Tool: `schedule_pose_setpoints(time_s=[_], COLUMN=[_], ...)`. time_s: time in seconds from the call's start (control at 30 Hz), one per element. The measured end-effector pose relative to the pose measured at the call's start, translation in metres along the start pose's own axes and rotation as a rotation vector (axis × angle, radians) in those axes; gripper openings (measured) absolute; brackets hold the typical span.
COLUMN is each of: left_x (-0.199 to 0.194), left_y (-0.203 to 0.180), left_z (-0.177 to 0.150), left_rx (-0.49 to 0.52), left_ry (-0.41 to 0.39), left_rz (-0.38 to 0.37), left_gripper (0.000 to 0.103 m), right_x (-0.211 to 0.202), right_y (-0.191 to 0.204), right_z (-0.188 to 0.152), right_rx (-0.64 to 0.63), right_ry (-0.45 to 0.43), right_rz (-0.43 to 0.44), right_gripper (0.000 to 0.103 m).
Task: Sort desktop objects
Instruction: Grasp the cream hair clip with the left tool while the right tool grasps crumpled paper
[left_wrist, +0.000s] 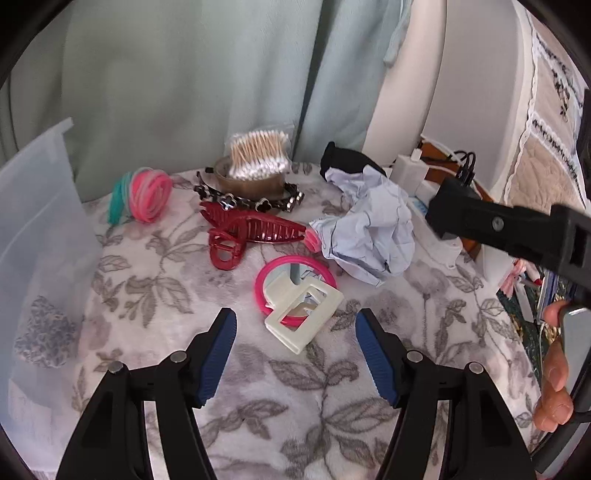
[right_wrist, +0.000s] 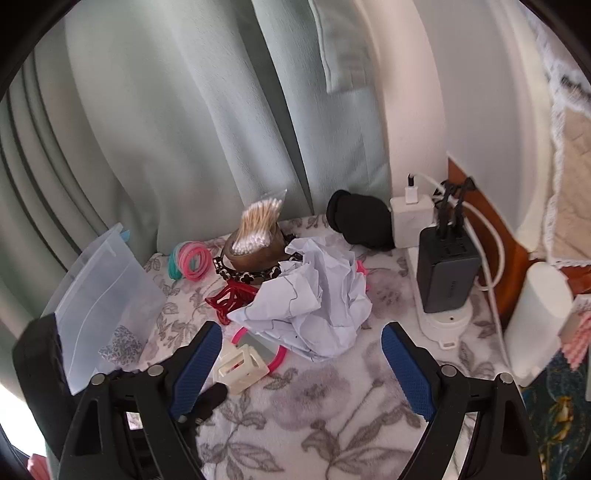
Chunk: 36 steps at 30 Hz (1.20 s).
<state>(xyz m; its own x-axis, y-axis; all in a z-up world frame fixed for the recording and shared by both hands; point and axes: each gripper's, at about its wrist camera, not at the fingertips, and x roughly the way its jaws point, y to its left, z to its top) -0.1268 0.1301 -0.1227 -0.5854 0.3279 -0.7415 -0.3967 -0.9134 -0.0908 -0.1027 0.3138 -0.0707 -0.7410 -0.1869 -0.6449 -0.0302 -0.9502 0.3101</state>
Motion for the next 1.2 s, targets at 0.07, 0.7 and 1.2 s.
schedule_pose_setpoints(time_s=[0.07,0.7,1.2], left_x=[0.009,0.041,0.031], left_y=[-0.002,0.006,0.033], left_z=[0.000,0.003,-0.001], left_rx=[0.012,-0.003,-0.094], left_ry=[0.010,0.070,0.070], left_rz=[0.006,0.049,0.030], left_gripper=[0.068,0.068,0.055], right_x=[0.010,0.079,0.093], right_y=[-0.003,-0.032,-0.033], right_z=[0.002,0.019,0.010], right_rx=[0.012,0.187,0.259], right_ry=[0.007,0.106,0.149], right_rz=[0.010,0.064,0.123], right_gripper=[0.090,0.098,0.098])
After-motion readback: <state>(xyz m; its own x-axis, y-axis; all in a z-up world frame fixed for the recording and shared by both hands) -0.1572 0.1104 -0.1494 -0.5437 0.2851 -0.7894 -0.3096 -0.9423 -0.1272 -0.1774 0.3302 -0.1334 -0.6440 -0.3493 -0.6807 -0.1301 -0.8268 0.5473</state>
